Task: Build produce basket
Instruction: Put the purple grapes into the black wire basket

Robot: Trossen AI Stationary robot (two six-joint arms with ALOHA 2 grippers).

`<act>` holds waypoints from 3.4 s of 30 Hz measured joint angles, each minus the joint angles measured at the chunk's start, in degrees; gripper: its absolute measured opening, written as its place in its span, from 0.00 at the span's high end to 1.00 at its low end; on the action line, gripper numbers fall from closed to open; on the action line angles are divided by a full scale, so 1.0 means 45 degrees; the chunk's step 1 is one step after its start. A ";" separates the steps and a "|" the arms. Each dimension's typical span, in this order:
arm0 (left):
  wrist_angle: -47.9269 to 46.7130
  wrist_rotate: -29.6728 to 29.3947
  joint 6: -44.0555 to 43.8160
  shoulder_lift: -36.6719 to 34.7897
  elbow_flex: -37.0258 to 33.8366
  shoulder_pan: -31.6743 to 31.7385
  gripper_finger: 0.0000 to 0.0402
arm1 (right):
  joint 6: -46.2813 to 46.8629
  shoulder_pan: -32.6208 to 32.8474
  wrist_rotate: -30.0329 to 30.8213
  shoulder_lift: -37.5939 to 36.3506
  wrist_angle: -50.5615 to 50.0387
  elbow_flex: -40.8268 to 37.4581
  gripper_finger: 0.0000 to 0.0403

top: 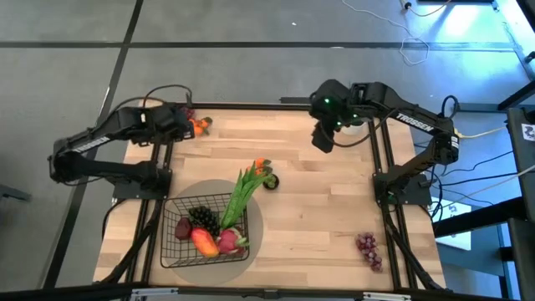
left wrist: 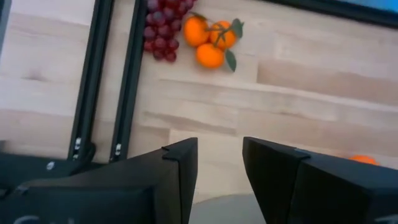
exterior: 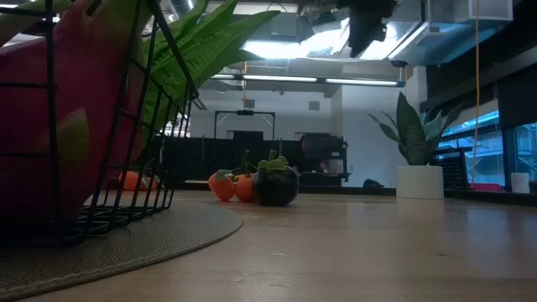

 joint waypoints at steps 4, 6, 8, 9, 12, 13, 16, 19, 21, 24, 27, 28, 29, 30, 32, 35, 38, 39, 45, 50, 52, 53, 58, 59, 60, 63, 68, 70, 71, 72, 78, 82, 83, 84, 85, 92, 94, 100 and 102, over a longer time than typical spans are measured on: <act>0.0788 0.0108 0.1272 0.0563 0.0000 0.1206 0.71 | -0.0039 0.0000 -0.0012 0.0000 -0.0727 -0.0005 0.62; 0.1032 0.0216 0.1856 0.0934 0.0000 0.1929 0.72 | -0.0044 0.0000 -0.0012 0.0005 -0.0733 -0.0005 0.62; 0.1255 0.0386 0.2657 0.1387 0.0000 0.2686 0.71 | -0.0044 0.0000 -0.0004 0.0005 -0.0736 -0.0005 0.62; 0.1379 0.0417 0.3077 0.1657 0.0000 0.3077 0.71 | -0.0049 0.0000 -0.0003 0.0005 -0.0733 -0.0005 0.62; 0.1714 0.0684 0.4245 0.2403 0.0000 0.4291 0.71 | -0.0053 0.0000 -0.0004 0.0005 -0.0662 -0.0005 0.62; 0.1928 0.0944 0.4643 0.2692 0.0000 0.4668 0.71 | -0.0053 0.0000 -0.0002 0.0005 -0.0637 -0.0005 0.62; 0.2496 0.1828 0.5720 0.3563 0.0000 0.5725 0.71 | -0.0049 0.0000 -0.0004 0.0005 -0.0631 -0.0005 0.62; 0.2887 0.2314 0.6895 0.4400 0.0000 0.6549 0.71 | -0.0053 0.0000 -0.0002 0.0005 -0.0631 -0.0005 0.62; 0.2659 0.2342 0.7588 0.4888 0.0000 0.6850 0.71 | -0.0053 0.0000 -0.0002 0.0005 -0.0631 -0.0005 0.62; 0.2274 0.2345 0.7916 0.5611 -0.0010 0.7123 0.71 | -0.0063 0.0000 -0.0002 0.0005 -0.0618 -0.0005 0.62; 0.2116 0.2331 0.8078 0.6088 -0.0041 0.7268 0.71 | -0.0087 0.0000 0.0002 0.0005 -0.0483 -0.0005 0.62; 0.2142 0.2335 0.8165 0.6221 -0.0081 0.7311 0.71 | -0.0082 0.0000 0.0003 0.0005 -0.0476 -0.0005 0.62; 0.2181 0.2325 0.8185 0.6332 -0.0157 0.7313 0.71 | -0.0078 0.0000 0.0003 0.0005 -0.0470 -0.0005 0.62; 0.2172 0.2292 0.8187 0.6434 -0.0251 0.7313 0.71 | -0.0085 0.0000 0.0003 0.0005 -0.0449 -0.0005 0.62; 0.2205 0.2269 0.7900 0.6585 -0.0552 0.7313 0.71 | -0.0088 0.0000 0.0003 0.0005 -0.0418 -0.0005 0.62; 0.3012 0.2241 0.7029 0.6691 -0.1329 0.7183 0.71 | -0.0083 0.0000 0.0003 0.0005 -0.0253 -0.0005 0.62; 0.4617 0.1842 0.6929 0.6690 -0.2225 0.7096 0.71 | -0.0108 0.0000 0.0003 0.0010 -0.0086 -0.0005 0.62; 0.5089 0.1643 0.6924 0.6691 -0.2476 0.7098 0.71 | -0.0112 0.0000 0.0003 0.0010 -0.0036 -0.0005 0.62; 0.6594 0.0438 0.6378 0.6686 -0.3577 0.7104 0.71 | -0.0136 0.0000 0.0008 0.0012 0.0046 -0.0005 0.62; 0.7658 -0.0653 0.5885 0.6686 -0.4293 0.7104 0.71 | -0.0160 0.0000 0.0013 0.0015 0.0207 -0.0005 0.62; 0.8020 -0.1125 0.5838 0.6686 -0.4475 0.7104 0.71 | -0.0191 0.0000 0.0013 0.0015 0.0236 -0.0005 0.62; 0.8251 -0.1268 0.5819 0.6686 -0.4555 0.7104 0.71 | -0.0196 0.0002 0.0013 0.0015 0.0244 -0.0005 0.62; 0.8984 -0.1424 0.5270 0.6686 -0.4867 0.7117 0.71 | -0.0456 0.0004 0.0013 0.0015 0.0243 -0.0005 0.62; 0.9121 -0.1436 0.5258 0.6686 -0.4948 0.7149 0.71 | -0.0466 0.0005 0.0013 0.0015 0.0247 -0.0005 0.62; 0.9256 -0.1437 0.5258 0.6688 -0.5028 0.7184 0.71 | -0.0470 0.0003 0.0013 0.0015 0.0244 -0.0005 0.62; 0.9639 -0.1464 0.5248 0.6800 -0.5230 0.7227 0.71 | -0.0494 0.0000 0.0013 0.0015 0.0246 -0.0005 0.62; 1.0211 -0.1535 0.5249 0.6803 -0.5535 0.7414 0.71 | -0.0558 0.0000 0.0012 0.0015 0.0248 -0.0005 0.62; 1.0207 -0.1531 0.5248 0.6803 -0.5547 0.7408 0.72 | -0.0676 0.0000 0.0013 0.0015 0.0248 -0.0005 0.62; 1.0215 -0.1529 0.5253 0.6803 -0.5545 0.7406 0.72 | -0.0746 0.0001 0.0013 0.0015 0.0248 -0.0005 0.62; 1.0206 -0.1519 0.5260 0.6803 -0.5545 0.7398 0.73 | -0.0775 0.0000 0.0013 0.0015 0.0248 -0.0005 0.62; 1.0035 -0.1330 0.5630 0.6803 -0.5542 0.7401 0.90 | -0.0777 0.0001 0.0013 0.0015 0.0248 -0.0007 0.62; 0.9906 -0.1212 0.5911 0.6803 -0.5542 0.7406 0.98 | -0.0777 0.0003 0.0013 0.0015 0.0248 -0.0005 0.62; 0.9898 -0.1137 0.5969 0.6797 -0.5542 0.7406 0.98 | -0.0777 0.0000 0.0013 0.0015 0.0248 -0.0005 0.62; 0.9898 -0.1071 0.6049 0.6793 -0.5542 0.7405 0.99 | -0.0777 0.0005 0.0013 0.0015 0.0248 -0.0005 0.62; 0.9891 -0.1013 0.6118 0.6782 -0.5542 0.7369 0.99 | -0.0779 0.0002 0.0013 0.0015 0.0248 -0.0005 0.62; 0.9710 -0.0650 0.6898 0.5872 -0.5542 0.6805 1.00 | -0.0777 0.0005 0.0013 0.0015 0.0253 -0.0009 0.62; 0.9668 -0.0668 0.6939 0.5339 -0.5542 0.6566 1.00 | -0.0777 0.0001 0.0013 0.0015 0.0253 -0.0006 0.62; 0.8238 -0.1104 0.6919 0.3421 -0.5533 0.5807 1.00 | -0.0792 0.0003 0.0013 0.0015 0.0258 -0.0010 0.62; 0.7424 -0.1121 0.6914 0.2766 -0.5360 0.5494 1.00 | -0.0826 0.0004 0.0013 0.0015 0.0258 -0.0010 0.62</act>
